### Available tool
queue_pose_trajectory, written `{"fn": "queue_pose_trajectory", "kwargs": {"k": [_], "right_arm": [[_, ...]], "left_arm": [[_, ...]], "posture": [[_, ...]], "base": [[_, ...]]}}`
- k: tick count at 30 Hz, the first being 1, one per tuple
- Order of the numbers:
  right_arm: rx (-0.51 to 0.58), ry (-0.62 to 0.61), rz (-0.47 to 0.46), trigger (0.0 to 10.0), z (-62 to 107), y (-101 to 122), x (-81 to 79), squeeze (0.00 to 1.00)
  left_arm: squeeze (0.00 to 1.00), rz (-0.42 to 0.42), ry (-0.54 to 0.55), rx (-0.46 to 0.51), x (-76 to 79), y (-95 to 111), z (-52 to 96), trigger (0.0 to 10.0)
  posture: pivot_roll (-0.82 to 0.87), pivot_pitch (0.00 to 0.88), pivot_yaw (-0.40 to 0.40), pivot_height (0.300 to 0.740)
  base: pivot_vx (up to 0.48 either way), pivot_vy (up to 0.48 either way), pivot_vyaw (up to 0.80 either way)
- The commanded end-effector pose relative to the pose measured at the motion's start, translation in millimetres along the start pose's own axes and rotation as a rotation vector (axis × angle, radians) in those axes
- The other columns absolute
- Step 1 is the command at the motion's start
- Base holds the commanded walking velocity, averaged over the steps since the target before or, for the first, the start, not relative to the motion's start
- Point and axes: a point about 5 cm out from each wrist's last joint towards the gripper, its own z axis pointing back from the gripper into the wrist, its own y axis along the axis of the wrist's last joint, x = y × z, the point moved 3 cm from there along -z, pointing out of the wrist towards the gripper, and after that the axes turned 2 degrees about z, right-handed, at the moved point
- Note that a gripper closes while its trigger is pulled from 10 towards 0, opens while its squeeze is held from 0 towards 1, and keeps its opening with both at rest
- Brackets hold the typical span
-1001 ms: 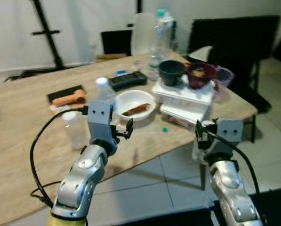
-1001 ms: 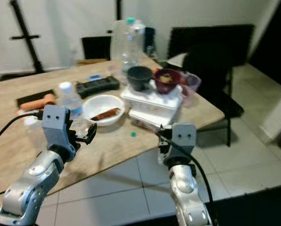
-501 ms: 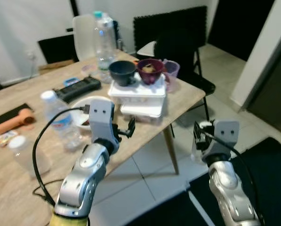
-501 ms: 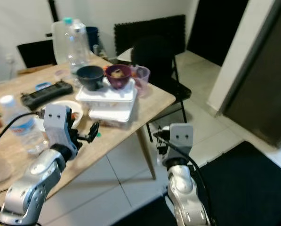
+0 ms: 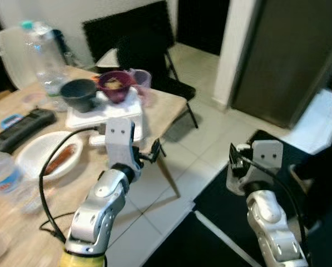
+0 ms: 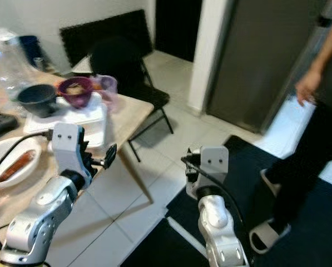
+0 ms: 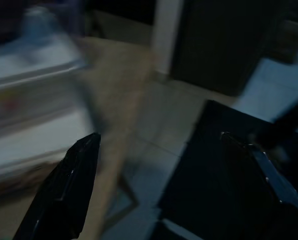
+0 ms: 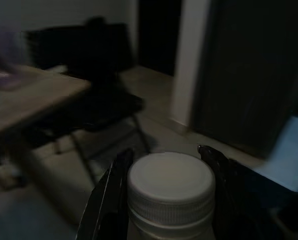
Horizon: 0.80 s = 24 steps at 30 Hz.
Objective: Restocking fridge
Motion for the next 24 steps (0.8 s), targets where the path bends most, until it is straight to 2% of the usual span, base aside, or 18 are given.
{"fn": "queue_pose_trajectory", "kwargs": {"k": [1, 24], "right_arm": [[0.038, -0.021, 0.007, 10.0, -0.4, 5.6, 4.0, 0.0], [0.038, -0.031, 0.012, 10.0, -1.6, 4.4, 5.9, 0.0]], "left_arm": [[0.0, 0.017, -0.008, -0.017, 2.1, -4.9, 1.1, 10.0], [0.0, -0.01, 0.005, -0.015, -0.3, -6.7, 1.1, 10.0]], "posture": [[-0.05, 0.14, 0.031, 0.74], [-0.05, 0.143, 0.033, 0.74]], "base": [[0.0, 0.0, -0.8], [0.0, 0.0, -0.8]]}}
